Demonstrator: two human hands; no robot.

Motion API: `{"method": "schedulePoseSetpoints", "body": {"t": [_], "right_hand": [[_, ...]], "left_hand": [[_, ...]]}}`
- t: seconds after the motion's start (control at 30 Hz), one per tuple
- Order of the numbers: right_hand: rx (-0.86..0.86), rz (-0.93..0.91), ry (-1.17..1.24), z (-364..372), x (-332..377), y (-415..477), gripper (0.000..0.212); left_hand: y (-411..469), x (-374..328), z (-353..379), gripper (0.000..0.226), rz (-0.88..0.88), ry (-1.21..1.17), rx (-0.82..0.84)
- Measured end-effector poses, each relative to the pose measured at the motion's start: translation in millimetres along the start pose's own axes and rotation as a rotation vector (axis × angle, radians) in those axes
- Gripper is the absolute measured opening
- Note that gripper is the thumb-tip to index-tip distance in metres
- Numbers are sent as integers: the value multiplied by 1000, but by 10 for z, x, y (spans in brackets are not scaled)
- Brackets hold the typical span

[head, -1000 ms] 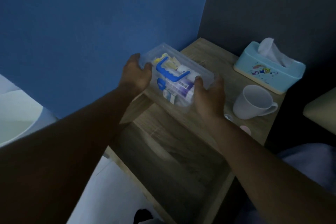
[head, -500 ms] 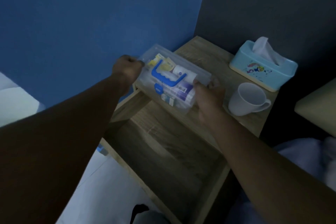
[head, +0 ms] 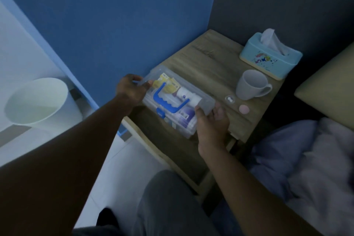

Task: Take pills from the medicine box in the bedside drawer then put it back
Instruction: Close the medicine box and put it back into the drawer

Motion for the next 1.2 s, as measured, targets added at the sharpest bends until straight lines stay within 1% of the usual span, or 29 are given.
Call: {"method": "schedulePoseSetpoints", "body": {"t": [0.1,0.2,0.27,0.4,0.5,0.63,0.73,0.83,0.9,1.1,1.2], "right_hand": [[-22,-7,-30,-90,-219,-223,62],[-30,20,-24,-162,-420,-330,69],[-28,55,-25,-193,-544,-348,75],[-19,129,-40,-216,-747,-294,77],[-35,180,-31,-228,-882,-195,76],[-64,210,-50,-224,-1053,-44,77],[-90,208,-87,-202,-1165,88,77],[-118,192,-135,-159,-1268,184,71],[-122,184,-147,-137,-1329,221,69],[-129,195,-133,-130,-1468,225,75],[-117,182,-182,-143,-1483,241,76]], "left_hand": [[-136,157,-14,48,9,96,29],[-208,262,41,35,41,177,60],[-218,335,110,34,41,226,106],[-130,501,295,38,-19,259,171],[-49,598,465,33,-38,299,208],[45,736,647,29,-89,270,260],[95,811,760,28,-107,261,242],[127,848,841,30,-122,264,184],[158,868,874,30,-118,273,173],[232,963,892,34,-92,264,215],[261,985,899,34,-92,260,235]]}}
Point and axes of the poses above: each hand's wrist, its own y-axis towards the middle knuckle, its own z-axis out of the palm, x = y × z, the point moved 2 cm from there along y, towards the middle knuckle, and after that the axes turned 11 degrees about -z, right-handed, at the moved point
